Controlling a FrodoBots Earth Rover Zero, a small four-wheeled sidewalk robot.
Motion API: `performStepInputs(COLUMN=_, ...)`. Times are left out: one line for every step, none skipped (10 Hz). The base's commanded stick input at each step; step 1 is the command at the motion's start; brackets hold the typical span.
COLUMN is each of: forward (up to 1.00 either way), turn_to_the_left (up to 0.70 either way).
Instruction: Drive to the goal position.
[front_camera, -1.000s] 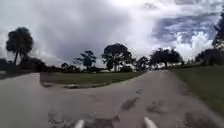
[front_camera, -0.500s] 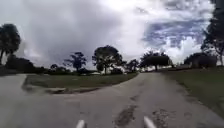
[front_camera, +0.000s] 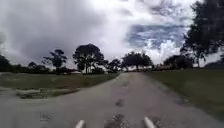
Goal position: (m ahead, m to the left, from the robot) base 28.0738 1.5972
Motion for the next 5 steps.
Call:
performStepInputs(forward=0.7, turn_to_the_left=0.0)
performStepInputs(forward=0.7, turn_to_the_left=0.0)
performStepInputs(forward=0.7, turn_to_the_left=0.0)
performStepInputs(forward=0.7, turn_to_the_left=0.0)
performStepInputs(forward=0.7, turn_to_the_left=0.0)
